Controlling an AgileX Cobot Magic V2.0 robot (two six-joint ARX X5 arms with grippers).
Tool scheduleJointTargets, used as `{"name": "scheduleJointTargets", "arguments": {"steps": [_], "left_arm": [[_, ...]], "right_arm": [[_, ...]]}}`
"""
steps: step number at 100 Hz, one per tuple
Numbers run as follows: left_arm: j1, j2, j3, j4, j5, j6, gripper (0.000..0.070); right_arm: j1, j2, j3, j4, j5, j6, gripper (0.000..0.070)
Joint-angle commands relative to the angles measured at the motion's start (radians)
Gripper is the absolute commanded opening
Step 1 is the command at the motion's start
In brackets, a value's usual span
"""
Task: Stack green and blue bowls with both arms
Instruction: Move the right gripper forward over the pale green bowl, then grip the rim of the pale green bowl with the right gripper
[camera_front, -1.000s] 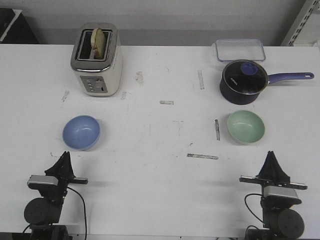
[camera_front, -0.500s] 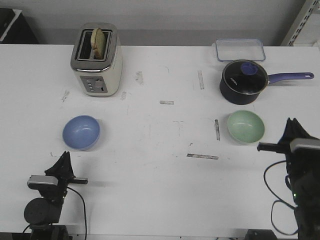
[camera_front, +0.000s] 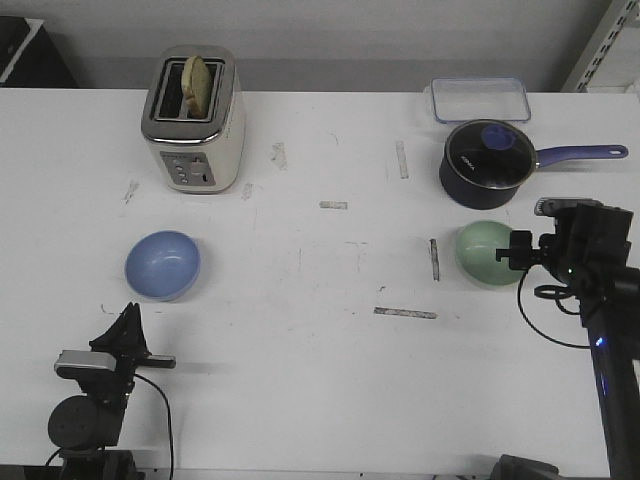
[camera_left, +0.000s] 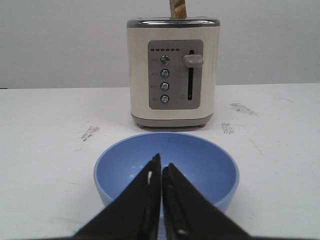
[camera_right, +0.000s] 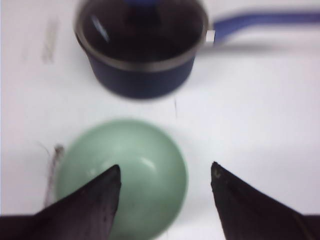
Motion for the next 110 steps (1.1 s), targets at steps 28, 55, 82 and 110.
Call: {"name": "scheduleJointTargets", "arguments": {"steps": [28,55,82,110], "left_arm": [[-0.002,-0.001,-0.020,0.016,-0.004,-0.002,0.0001],[-0.002,-0.001,-0.020,0.016,-0.004,-0.002,0.0001],[-0.002,-0.001,-0.020,0.015,-0.004,-0.002,0.0001],[-0.002,-0.001,-0.020,0.015,-0.004,-0.002,0.0001]], "right_arm": [[-0.034,0.292,0.018,0.016,-0.029,-0.047,0.0403],[-0.033,0.329,0.018,0.032,-0.053,-0.044,0.0002],[-0.034,0.295,0.023,0.032,-0.050,-0.028,0.0000],[0.036,0.108,0.084,0.016,-0.138,0.018,0.0000]]}}
